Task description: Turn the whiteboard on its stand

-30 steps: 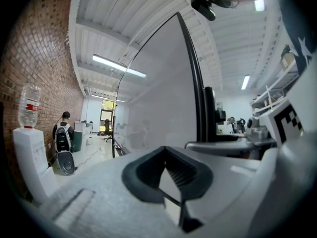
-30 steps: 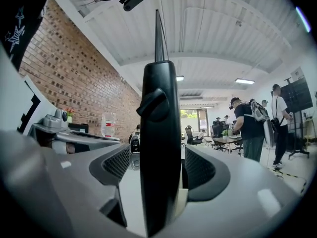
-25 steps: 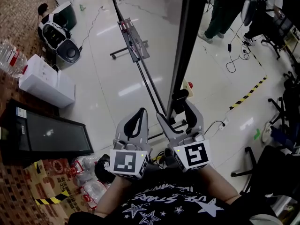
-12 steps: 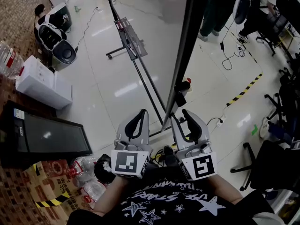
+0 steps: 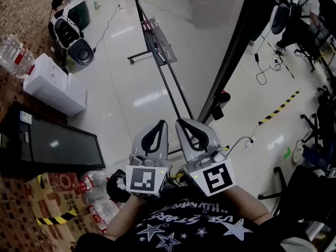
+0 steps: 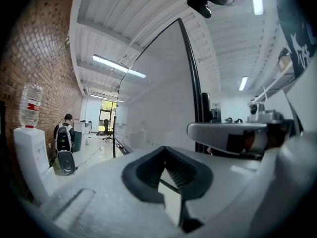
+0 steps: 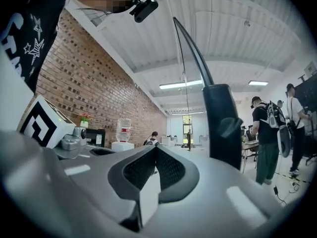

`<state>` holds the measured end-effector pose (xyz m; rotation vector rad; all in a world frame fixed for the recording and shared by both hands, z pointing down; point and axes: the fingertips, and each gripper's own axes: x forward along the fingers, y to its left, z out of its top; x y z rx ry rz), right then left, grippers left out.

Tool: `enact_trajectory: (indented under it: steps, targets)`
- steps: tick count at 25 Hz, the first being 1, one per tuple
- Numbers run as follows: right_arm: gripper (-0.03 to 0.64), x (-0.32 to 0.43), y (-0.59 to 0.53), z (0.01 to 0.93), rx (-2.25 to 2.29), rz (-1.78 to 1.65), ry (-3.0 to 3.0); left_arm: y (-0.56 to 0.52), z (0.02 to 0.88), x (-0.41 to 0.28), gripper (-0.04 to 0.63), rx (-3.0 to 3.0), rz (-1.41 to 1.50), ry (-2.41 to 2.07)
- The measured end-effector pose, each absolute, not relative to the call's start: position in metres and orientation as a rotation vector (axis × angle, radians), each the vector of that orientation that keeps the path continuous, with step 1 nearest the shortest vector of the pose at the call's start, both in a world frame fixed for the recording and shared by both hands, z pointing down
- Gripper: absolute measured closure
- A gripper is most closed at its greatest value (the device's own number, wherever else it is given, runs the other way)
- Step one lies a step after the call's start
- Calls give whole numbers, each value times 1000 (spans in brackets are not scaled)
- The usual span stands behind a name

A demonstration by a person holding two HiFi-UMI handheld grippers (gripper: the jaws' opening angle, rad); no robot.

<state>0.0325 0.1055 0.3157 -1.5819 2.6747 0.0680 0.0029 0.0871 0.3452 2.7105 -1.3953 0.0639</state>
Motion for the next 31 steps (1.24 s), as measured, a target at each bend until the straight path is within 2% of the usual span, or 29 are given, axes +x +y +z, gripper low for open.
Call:
enact_trajectory:
  steps: [31]
  targets:
    - [607,3,76,337,-1485,-37,2835,79,338,-24,589,2662,31,-1554]
